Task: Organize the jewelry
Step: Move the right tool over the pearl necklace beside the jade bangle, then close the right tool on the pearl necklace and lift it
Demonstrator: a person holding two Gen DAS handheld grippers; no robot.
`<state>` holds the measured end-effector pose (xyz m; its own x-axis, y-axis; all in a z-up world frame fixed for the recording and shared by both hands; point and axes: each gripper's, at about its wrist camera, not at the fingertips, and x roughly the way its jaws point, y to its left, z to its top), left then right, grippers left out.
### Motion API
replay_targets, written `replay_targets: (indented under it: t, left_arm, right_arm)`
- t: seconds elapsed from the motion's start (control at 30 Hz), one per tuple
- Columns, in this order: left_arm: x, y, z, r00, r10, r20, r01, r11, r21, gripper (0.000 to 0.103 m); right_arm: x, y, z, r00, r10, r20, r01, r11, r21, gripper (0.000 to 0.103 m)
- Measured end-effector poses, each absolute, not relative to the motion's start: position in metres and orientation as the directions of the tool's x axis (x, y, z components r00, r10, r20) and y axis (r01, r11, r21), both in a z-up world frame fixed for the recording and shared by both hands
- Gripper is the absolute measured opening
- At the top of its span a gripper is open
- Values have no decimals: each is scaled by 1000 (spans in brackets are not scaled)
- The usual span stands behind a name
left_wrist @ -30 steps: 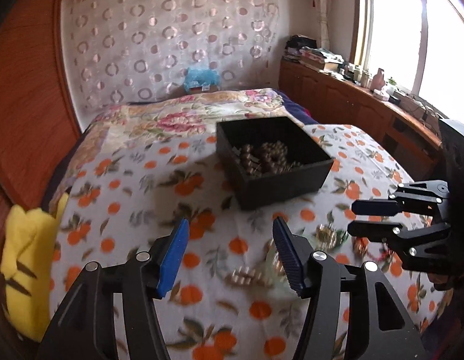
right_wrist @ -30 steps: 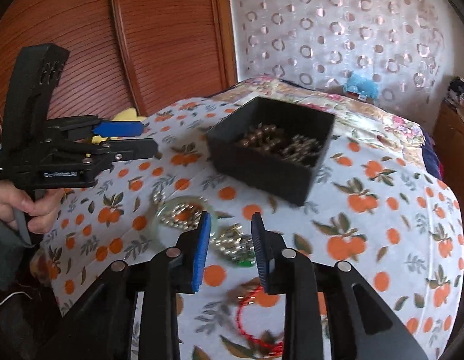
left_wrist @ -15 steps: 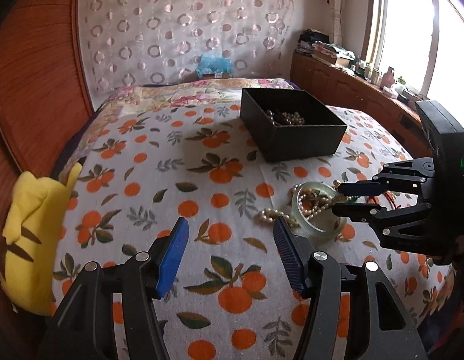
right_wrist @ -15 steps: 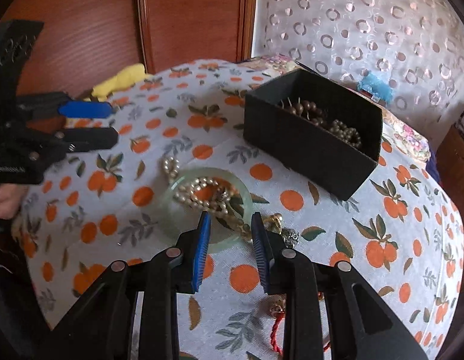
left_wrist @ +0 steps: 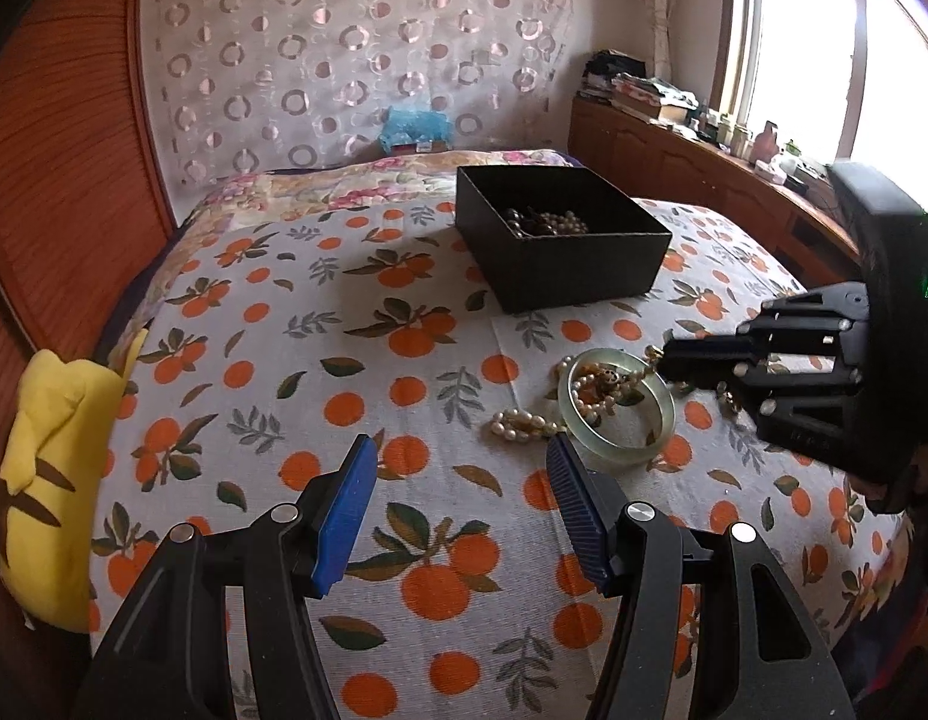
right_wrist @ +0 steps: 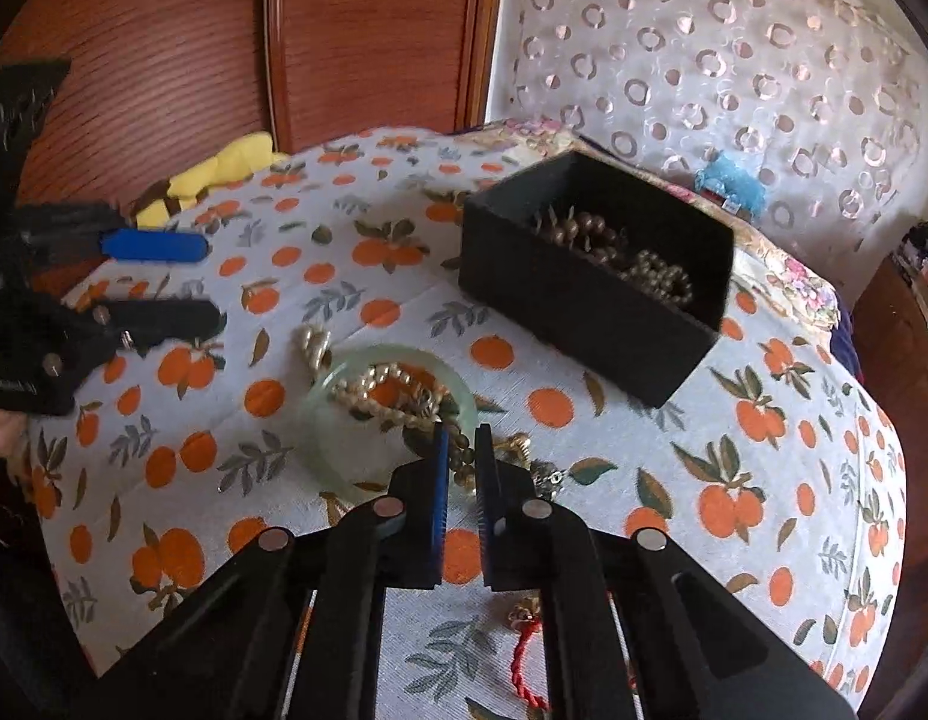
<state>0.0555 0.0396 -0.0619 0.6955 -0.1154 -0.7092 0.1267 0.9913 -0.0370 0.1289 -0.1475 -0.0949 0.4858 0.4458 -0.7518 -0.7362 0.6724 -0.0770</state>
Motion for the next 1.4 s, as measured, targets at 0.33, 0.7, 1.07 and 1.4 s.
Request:
replay_targets:
  t: [0.33, 0.7, 1.07, 1.4]
  left_arm:
    - [56, 29, -68, 681, -133, -720, 146, 988, -45, 56]
    - [54, 24, -72, 675, -144, -724, 157, 986, -50, 56]
    - [51, 21, -74, 673, -145, -726, 164, 985, -45, 56]
    - [51, 20, -74, 673, -147, -725, 163, 985, -49, 56]
  right_arm:
    - [121, -167, -46, 547, 508, -665, -721, 689, -67, 0]
    - [120, -170, -77, 494, 495, -715, -730, 683, -30, 3]
    - [126, -176, -112, 429, 438, -790, -723, 691, -10, 15]
    - [121, -171, -112, 421, 415, -807, -746, 664, -48, 5]
